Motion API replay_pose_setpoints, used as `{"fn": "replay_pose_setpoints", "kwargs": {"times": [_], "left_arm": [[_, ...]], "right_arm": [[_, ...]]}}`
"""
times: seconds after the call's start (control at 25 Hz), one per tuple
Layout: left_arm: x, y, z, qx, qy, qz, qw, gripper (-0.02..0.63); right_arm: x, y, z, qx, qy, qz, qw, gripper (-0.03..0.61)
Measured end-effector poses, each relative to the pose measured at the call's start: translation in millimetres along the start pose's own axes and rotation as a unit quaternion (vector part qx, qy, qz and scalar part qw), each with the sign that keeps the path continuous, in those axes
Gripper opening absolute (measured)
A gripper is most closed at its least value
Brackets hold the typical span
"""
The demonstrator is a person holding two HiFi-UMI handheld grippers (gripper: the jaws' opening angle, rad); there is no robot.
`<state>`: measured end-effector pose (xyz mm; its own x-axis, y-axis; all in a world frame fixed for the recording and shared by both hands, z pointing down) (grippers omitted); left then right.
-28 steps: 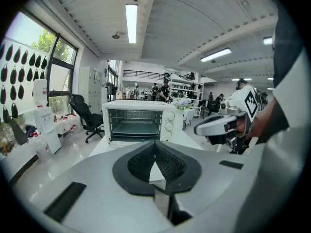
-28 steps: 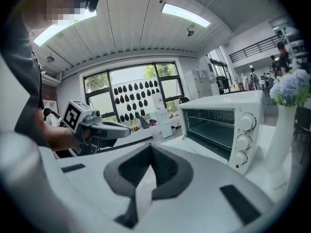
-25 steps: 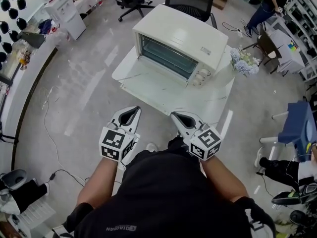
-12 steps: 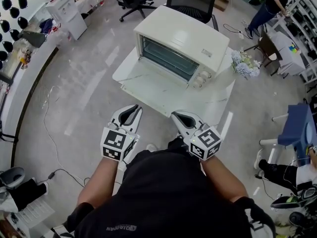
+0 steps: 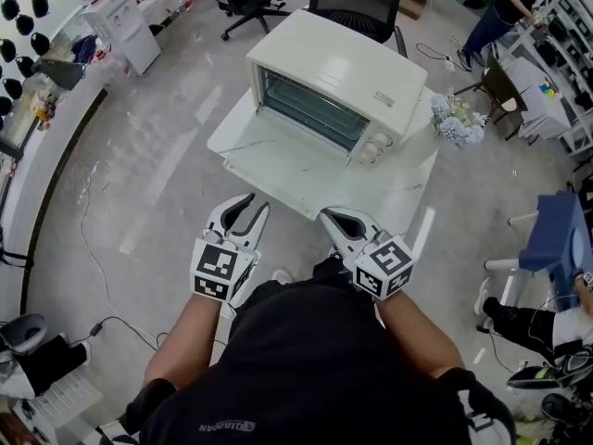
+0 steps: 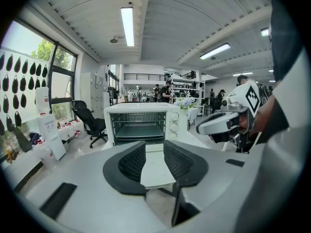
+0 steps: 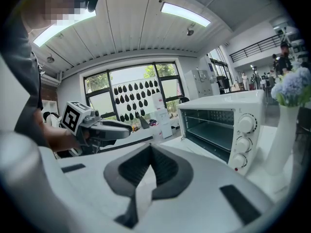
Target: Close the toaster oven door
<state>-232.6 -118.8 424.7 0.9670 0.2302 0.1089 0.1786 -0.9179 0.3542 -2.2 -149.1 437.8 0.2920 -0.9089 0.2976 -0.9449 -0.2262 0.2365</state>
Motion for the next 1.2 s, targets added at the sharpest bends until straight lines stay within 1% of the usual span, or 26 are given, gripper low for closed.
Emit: {"fn": "replay_pose_setpoints", "kwargs": {"times": [0.36, 0.56, 0.68, 0.8, 0.92, 1.0, 1.12, 1.2], "left_arm": [[0.7, 2.4, -1.0, -0.002, -0.006, -0.004, 1.0000, 0.178], [1.3, 4.9, -2.0, 0.000, -0.009, -0.001, 1.0000, 0.198], [0.2, 5.6, -3.8, -0.003, -0.020, 0.002, 0.9998, 0.199], [-3.4, 7.7, -7.2, -0.011, -0.040, 0.005, 0.9991, 0.198], [-7.8, 12.3, -14.6, -0.023, -0.077, 0.002, 0.9967, 0.198], [-10.2, 16.9, -21.3, -0.031, -0.121, -0.006, 0.9922, 0.196], [-17.5, 25.3, -38.9, -0.046, -0.193, -0.006, 0.9801, 0.192], [-23.9, 34.2, -59.6, -0.064, -0.240, 0.001, 0.9687, 0.171]], "right_arm": [[0.5, 0.3, 0.0, -0.005, -0.003, 0.000, 1.000, 0.002], [3.9, -0.3, -0.6, -0.009, -0.004, 0.000, 1.000, 0.002], [4.8, -1.3, -0.3, -0.013, -0.006, 0.000, 1.000, 0.002], [7.5, -1.7, 0.5, -0.020, -0.006, 0.000, 1.000, 0.002], [10.1, -2.9, -0.3, -0.026, -0.005, -0.001, 1.000, 0.002], [11.6, -4.8, -1.3, -0.030, -0.003, -0.003, 1.000, 0.002], [13.2, -4.5, -4.1, -0.035, 0.001, -0.002, 0.999, 0.002], [14.4, -3.8, -6.9, -0.040, 0.003, 0.000, 0.999, 0.002]]}}
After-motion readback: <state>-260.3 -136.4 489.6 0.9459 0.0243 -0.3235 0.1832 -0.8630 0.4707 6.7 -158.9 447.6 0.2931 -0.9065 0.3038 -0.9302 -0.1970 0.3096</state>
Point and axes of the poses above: the fingertips, and each gripper's own axes: y forward along the fingers, x to its right, z out of its top, the point moved 9 cm from there along -y, backward along the fingers, and after that the axes turned 15 degrees about z, right-handed, at the moved point
